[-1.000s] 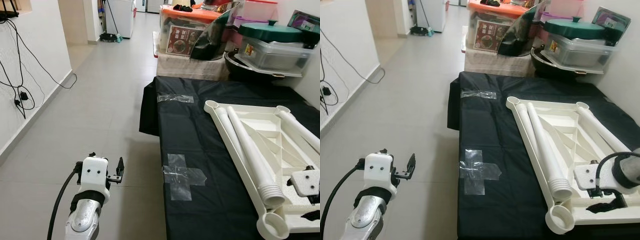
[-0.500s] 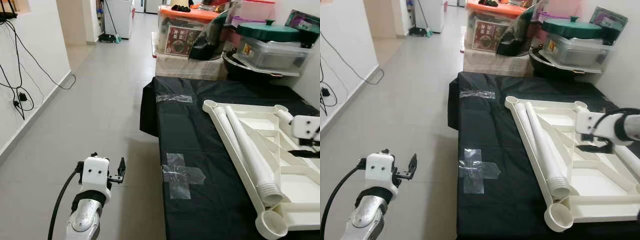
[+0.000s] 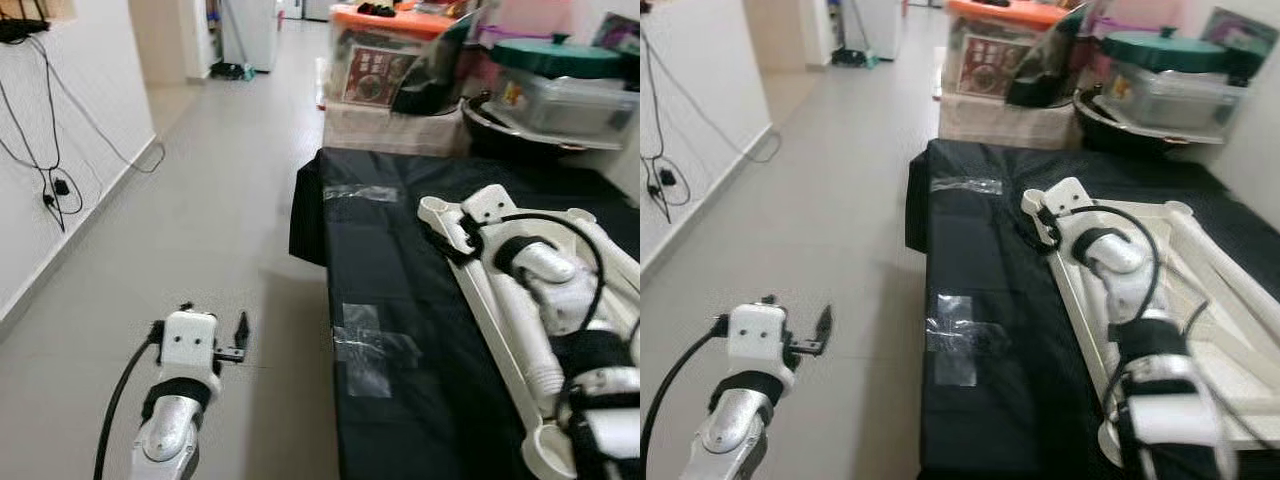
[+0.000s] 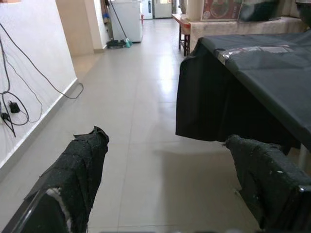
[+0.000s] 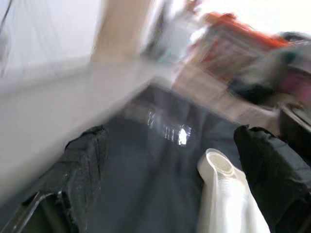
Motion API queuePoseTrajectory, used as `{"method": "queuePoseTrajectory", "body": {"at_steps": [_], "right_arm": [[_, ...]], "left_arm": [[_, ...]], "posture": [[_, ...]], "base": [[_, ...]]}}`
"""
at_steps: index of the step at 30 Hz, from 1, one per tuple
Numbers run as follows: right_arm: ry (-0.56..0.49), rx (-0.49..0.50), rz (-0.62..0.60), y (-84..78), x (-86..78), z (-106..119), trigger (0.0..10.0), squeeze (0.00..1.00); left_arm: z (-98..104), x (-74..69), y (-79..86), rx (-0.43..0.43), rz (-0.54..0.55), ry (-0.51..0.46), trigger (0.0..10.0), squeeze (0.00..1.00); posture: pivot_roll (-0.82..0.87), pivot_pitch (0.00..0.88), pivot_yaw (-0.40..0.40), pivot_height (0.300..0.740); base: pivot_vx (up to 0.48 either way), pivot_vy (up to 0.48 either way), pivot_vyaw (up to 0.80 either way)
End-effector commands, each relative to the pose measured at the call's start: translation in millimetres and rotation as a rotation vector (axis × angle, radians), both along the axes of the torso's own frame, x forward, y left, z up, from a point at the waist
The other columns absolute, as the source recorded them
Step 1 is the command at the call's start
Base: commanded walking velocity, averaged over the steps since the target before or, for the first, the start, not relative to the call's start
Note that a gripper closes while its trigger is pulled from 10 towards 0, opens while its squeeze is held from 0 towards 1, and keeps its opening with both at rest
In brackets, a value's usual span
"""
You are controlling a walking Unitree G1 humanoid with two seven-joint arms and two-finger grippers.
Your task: Building children table
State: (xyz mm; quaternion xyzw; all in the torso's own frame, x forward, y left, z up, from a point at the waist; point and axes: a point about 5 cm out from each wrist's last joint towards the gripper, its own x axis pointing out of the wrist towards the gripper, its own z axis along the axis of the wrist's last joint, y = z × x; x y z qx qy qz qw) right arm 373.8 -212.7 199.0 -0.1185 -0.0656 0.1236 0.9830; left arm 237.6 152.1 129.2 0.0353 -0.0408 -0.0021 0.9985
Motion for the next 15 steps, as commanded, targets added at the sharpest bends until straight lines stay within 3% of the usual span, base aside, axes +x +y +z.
{"method": "queuePoseTrajectory", "body": {"at_steps": [1, 3, 6, 7, 9, 15], "right_arm": [[-0.018, 0.101, -0.055, 1.9, -4.2, -1.5, 10.0, 0.00], [-0.065, 0.194, -0.054, 21.9, -11.1, -1.5, 10.0, 0.00], [-0.099, 0.254, -0.057, 36.3, -20.4, -1.3, 10.0, 0.00], [-0.099, 0.254, -0.057, 36.3, -20.4, -1.3, 10.0, 0.00], [-0.120, 0.302, -0.084, 42.1, -32.7, -8.1, 10.0, 0.00], [-0.141, 0.344, -0.126, 44.1, -38.3, -5.8, 10.0, 0.00]], "left_arm": [[3.2, -1.6, -0.1, -0.001, -0.008, -0.015, 10.0, 0.00], [4.9, -1.1, 0.0, 0.006, -0.012, -0.023, 10.0, 0.00], [8.6, -0.7, -1.6, 0.012, -0.020, -0.045, 10.0, 0.00], [8.6, -0.7, -1.6, 0.012, -0.020, -0.045, 10.0, 0.00], [29.7, -2.3, 3.8, -0.008, 0.012, -0.181, 10.0, 0.00], [36.6, -2.9, 3.7, 0.018, 0.002, -0.228, 10.0, 0.00]], "posture": [[0.06, 0.000, -0.105, 0.740], [0.06, 0.000, -0.101, 0.740], [0.06, 0.000, -0.102, 0.740], [0.06, 0.000, -0.102, 0.740], [0.07, 0.000, -0.102, 0.740], [0.07, 0.000, -0.091, 0.740]], "base": [[0.000, -0.461, 0.00], [0.000, -0.461, 0.00], [0.000, -0.461, 0.00], [0.000, -0.461, 0.00], [0.000, -0.459, 0.00], [0.000, -0.458, 0.00]]}}
